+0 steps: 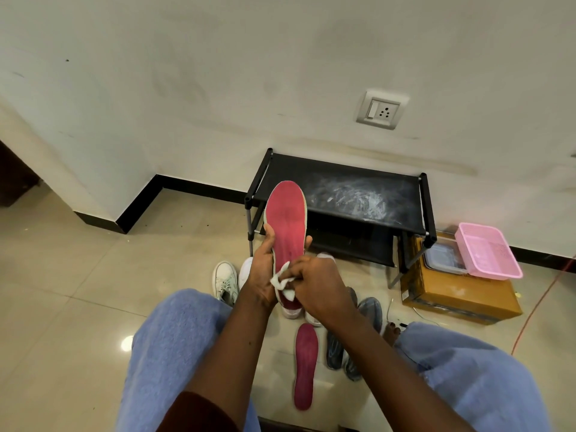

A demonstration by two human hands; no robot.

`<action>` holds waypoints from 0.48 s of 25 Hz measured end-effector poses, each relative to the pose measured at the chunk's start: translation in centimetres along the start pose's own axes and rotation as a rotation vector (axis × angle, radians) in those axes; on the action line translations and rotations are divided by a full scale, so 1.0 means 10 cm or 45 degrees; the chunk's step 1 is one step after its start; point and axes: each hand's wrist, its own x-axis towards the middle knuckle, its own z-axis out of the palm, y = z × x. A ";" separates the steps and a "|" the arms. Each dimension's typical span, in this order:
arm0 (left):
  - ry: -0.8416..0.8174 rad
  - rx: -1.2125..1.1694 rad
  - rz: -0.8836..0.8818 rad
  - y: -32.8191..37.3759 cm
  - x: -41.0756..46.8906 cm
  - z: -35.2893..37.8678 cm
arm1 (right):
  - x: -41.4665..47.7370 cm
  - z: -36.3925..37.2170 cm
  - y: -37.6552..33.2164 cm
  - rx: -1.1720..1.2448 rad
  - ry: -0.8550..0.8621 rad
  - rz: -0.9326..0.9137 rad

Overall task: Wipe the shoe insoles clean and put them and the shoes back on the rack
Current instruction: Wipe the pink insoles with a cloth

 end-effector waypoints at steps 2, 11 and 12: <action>-0.046 0.036 -0.006 -0.02 -0.01 0.01 | 0.06 -0.02 -0.01 -0.045 0.147 0.013; -0.091 -0.051 -0.007 -0.09 -0.01 0.01 | 0.36 -0.09 0.07 -0.074 0.280 0.069; -0.073 -0.063 -0.013 -0.09 0.00 -0.01 | 0.31 -0.09 0.07 -0.070 0.199 0.048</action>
